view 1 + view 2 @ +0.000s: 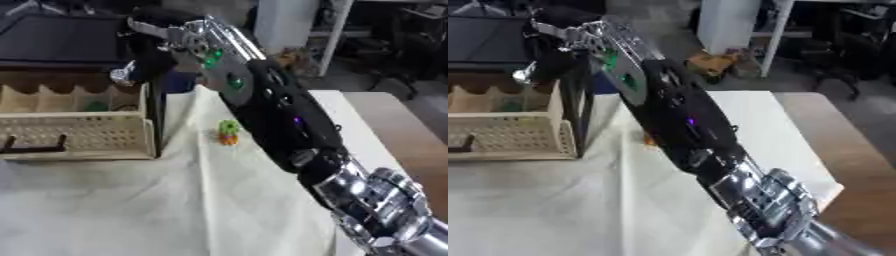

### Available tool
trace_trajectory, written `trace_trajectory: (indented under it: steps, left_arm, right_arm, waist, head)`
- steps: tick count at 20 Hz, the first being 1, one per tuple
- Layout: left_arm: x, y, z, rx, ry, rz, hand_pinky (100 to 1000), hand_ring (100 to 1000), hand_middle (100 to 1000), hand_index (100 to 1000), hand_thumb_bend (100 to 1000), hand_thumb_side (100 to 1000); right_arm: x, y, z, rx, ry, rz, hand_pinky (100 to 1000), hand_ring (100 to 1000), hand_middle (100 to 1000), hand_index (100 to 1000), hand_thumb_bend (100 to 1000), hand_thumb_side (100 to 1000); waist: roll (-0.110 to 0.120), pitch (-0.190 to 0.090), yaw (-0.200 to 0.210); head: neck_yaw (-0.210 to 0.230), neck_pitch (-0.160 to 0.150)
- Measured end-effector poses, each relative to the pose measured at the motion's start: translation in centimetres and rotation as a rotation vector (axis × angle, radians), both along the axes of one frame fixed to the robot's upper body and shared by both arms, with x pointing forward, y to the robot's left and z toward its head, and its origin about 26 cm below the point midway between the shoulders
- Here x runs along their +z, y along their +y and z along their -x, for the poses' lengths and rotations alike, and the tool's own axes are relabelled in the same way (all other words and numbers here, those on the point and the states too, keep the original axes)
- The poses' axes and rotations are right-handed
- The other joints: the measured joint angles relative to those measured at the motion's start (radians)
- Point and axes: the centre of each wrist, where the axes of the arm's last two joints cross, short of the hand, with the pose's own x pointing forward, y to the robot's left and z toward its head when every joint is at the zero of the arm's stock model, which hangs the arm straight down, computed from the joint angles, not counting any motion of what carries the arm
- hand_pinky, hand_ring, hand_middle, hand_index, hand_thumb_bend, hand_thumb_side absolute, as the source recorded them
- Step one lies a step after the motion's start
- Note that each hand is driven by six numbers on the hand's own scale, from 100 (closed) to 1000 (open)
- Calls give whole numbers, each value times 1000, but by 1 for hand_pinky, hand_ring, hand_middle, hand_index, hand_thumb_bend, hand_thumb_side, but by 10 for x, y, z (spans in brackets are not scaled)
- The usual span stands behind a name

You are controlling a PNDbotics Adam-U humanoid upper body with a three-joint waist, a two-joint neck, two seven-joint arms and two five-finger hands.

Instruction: Pick up objects from table and place into drawer.

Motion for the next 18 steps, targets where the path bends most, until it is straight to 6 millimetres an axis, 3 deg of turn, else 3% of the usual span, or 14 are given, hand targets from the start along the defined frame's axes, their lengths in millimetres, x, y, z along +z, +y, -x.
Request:
trace_trajectory:
  steps: [8, 18]
  left_arm:
    - [0, 0, 0, -1, 0, -2, 318, 335, 352, 570, 100, 1000]
    - [-1, 0, 0, 0, -4, 2, 316, 335, 352, 570, 100, 1000]
  right_arm:
    - [11, -4, 5, -10, -41, -66, 518, 552, 433, 685, 412, 687]
    - [45, -24, 40, -4, -161, -261, 507, 535, 427, 685, 442, 732]
  waist:
    - [1, 0, -5]
    - [13, 0, -15]
  head:
    - [1, 0]
    - [12, -7]
